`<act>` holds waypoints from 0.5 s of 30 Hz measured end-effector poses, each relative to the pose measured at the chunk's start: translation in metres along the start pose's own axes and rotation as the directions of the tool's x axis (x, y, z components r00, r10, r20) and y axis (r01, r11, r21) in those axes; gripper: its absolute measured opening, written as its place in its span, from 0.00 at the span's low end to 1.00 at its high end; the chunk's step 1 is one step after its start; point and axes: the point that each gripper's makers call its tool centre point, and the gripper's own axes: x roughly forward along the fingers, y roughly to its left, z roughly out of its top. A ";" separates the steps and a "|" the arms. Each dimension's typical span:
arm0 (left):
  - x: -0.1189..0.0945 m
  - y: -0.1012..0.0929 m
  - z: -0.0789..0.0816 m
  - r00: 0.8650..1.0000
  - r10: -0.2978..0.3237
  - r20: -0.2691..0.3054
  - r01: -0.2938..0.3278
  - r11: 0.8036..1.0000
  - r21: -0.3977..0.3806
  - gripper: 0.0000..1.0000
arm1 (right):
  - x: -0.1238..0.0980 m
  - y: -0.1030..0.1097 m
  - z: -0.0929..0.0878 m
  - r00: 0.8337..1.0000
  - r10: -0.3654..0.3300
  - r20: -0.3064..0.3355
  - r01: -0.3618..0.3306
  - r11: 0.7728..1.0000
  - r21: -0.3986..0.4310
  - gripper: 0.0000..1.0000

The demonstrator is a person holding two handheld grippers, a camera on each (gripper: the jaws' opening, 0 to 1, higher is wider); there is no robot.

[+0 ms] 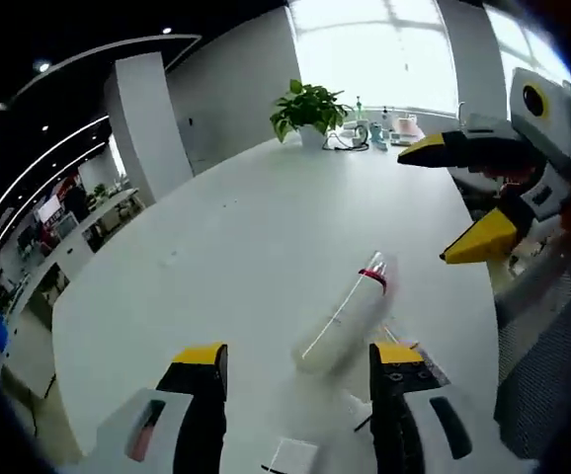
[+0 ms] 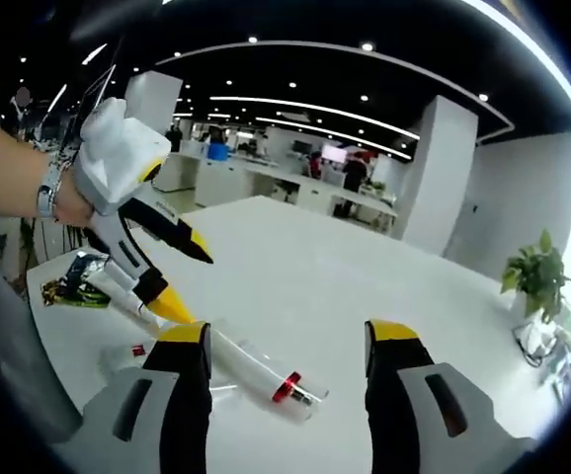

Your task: Arrange the skincare products in the storage area until every visible bottle or jar stands upright without overlapping.

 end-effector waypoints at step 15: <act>0.061 -0.023 -0.014 0.948 -0.211 -0.238 0.241 0.964 0.107 0.50 | 0.001 -0.008 -0.012 0.998 -0.030 -0.055 0.029 0.999 -0.013 0.57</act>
